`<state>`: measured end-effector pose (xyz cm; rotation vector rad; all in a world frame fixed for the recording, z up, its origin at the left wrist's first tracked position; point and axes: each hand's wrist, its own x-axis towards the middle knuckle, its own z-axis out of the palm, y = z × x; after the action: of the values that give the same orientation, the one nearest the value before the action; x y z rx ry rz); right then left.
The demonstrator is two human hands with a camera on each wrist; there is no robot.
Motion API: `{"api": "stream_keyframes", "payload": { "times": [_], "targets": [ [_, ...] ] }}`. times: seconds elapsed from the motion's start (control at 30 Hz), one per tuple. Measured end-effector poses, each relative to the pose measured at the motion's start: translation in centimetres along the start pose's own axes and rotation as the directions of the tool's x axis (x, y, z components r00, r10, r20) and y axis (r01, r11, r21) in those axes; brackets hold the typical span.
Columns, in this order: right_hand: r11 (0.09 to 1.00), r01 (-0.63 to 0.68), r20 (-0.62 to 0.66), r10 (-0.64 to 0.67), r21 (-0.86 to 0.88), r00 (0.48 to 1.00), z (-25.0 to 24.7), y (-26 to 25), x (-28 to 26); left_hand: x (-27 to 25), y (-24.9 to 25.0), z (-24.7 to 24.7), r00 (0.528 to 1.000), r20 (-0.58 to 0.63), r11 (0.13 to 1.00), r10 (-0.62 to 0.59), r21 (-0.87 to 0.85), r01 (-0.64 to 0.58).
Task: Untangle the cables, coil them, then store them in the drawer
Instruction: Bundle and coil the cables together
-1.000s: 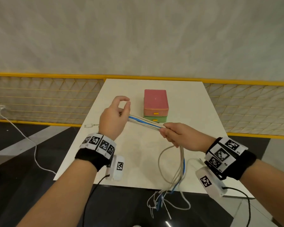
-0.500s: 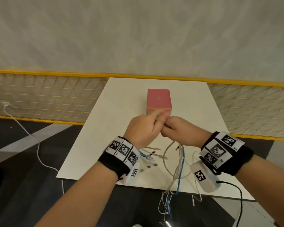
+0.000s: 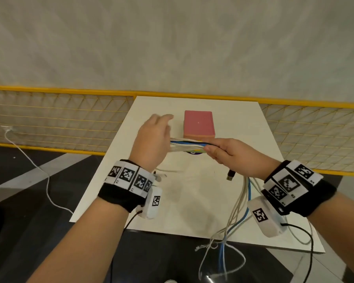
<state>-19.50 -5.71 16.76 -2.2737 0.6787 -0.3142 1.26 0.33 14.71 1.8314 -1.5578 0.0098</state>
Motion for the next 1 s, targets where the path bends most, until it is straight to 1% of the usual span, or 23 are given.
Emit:
{"api": "stream_keyframes", "payload": {
  "times": [0.03, 0.07, 0.1, 0.13, 0.17, 0.2, 0.23, 0.33, 0.4, 0.43, 0.53, 0.57, 0.6, 0.63, 0.67, 0.7, 0.73, 0.77, 0.8, 0.87, 0.93, 0.97, 1.0],
  "targets": [
    [1.0, 0.023, 0.008, -0.023, -0.009, 1.0, 0.2, -0.6, 0.3, 0.0, 0.9, 0.1, 0.996, -0.013, 0.994, 0.092, -0.063, -0.093],
    [0.999, 0.047, 0.006, -0.047, -0.017, 0.999, 0.3, -1.0, 0.6, -0.3, 2.2, 0.4, 0.985, 0.014, 0.974, 0.17, -0.155, -0.166],
    [0.998, 0.062, -0.005, -0.062, -0.029, 0.998, 0.4, -1.5, 0.9, -0.8, 3.5, 0.6, 0.971, 0.084, 0.953, 0.224, -0.226, -0.2],
    [0.998, 0.061, -0.02, -0.061, -0.033, 0.998, 0.5, -1.8, 1.1, -1.3, 4.6, 1.0, 0.956, 0.171, 0.95, 0.237, -0.248, -0.191],
    [0.999, 0.042, -0.023, -0.043, -0.016, 0.999, 0.5, -2.1, 1.3, -1.6, 5.4, 1.2, 0.949, 0.232, 0.959, 0.212, -0.234, -0.157],
    [1.0, 0.024, -0.014, -0.024, -0.004, 1.0, 0.3, -2.2, 1.4, -1.8, 5.6, 1.3, 0.953, 0.247, 0.968, 0.177, -0.218, -0.123],
    [1.0, 0.013, 0.006, -0.013, 0.002, 1.0, 0.2, -2.3, 1.4, -1.7, 5.5, 1.1, 0.962, 0.229, 0.973, 0.151, -0.204, -0.104],
    [0.992, -0.05, 0.099, 0.039, 0.117, 0.994, -0.7, -1.9, 0.9, -0.4, 4.1, 0.0, 0.988, 0.107, 0.988, 0.108, -0.121, -0.095],
    [0.982, -0.083, 0.12, 0.063, 0.168, 0.991, -1.3, -1.2, 0.5, 0.5, 3.3, -0.4, 0.998, 0.019, 0.99, 0.064, -0.124, -0.061],
    [0.982, -0.087, 0.121, 0.067, 0.169, 0.99, -1.5, -1.0, 0.4, 0.7, 3.1, -0.5, 0.999, 0.006, 0.992, 0.052, -0.114, -0.051],
    [0.991, -0.078, 0.071, 0.07, 0.107, 0.995, -1.9, -1.1, 0.9, 1.2, 3.0, -0.6, 0.996, 0.086, 0.999, 0.037, 0.009, -0.037],
    [0.996, -0.066, 0.051, 0.063, 0.058, 0.997, -2.0, -1.4, 1.0, 1.3, 3.2, -0.7, 0.993, 0.098, 0.995, 0.065, 0.064, -0.072],
    [0.999, -0.047, 0.032, 0.046, 0.014, 0.998, -2.0, -1.8, 1.2, 1.3, 3.5, -0.7, 0.985, 0.096, 0.986, 0.145, 0.067, -0.152],
    [1.0, -0.014, 0.016, 0.014, -0.013, 1.0, -2.1, -1.8, 1.4, 1.3, 4.2, -0.6, 0.963, 0.097, 0.967, 0.253, 0.003, -0.255],
    [0.999, 0.021, 0.011, -0.021, -0.026, 1.0, -2.1, -1.9, 1.7, 1.2, 5.0, -0.4, 0.934, 0.122, 0.941, 0.336, -0.089, -0.327],
    [1.0, 0.016, 0.021, -0.016, 0.002, 1.0, -2.2, -2.1, 2.0, 1.0, 6.0, -0.2, 0.911, 0.174, 0.923, 0.375, -0.157, -0.35],
    [1.0, -0.006, 0.047, 0.004, 0.026, 0.999, -2.4, -2.4, 2.2, 0.9, 6.8, -0.1, 0.898, 0.234, 0.925, 0.372, -0.173, -0.338],
    [1.0, 0.004, 0.051, -0.005, 0.025, 0.999, -2.6, -2.6, 2.4, 1.0, 7.2, 0.1, 0.896, 0.283, 0.938, 0.343, -0.151, -0.311],
    [0.999, 0.027, 0.05, -0.028, 0.02, 0.998, -3.0, -2.8, 2.6, 1.3, 7.2, 0.0, 0.901, 0.306, 0.952, 0.306, -0.118, -0.284],
    [0.997, 0.067, 0.038, -0.069, 0.048, 0.997, -4.1, -2.6, 2.9, 1.8, 6.5, -0.4, 0.916, 0.318, 0.968, 0.243, -0.024, -0.249],
    [0.99, 0.044, 0.017, -0.047, 0.136, 0.999, -5.2, -1.8, 2.9, 2.1, 5.8, -0.9, 0.92, 0.334, 0.97, 0.205, 0.059, -0.238],
    [0.989, 0.049, 0.012, -0.051, 0.137, 0.999, -5.6, -1.4, 2.8, 2.2, 5.6, -1.1, 0.918, 0.34, 0.964, 0.205, 0.094, -0.25],
    [0.994, 0.074, 0.015, -0.075, 0.08, 0.997, -5.7, -1.1, 2.8, 2.3, 5.5, -1.2, 0.917, 0.336, 0.956, 0.214, 0.12, -0.267]
  ]
}}
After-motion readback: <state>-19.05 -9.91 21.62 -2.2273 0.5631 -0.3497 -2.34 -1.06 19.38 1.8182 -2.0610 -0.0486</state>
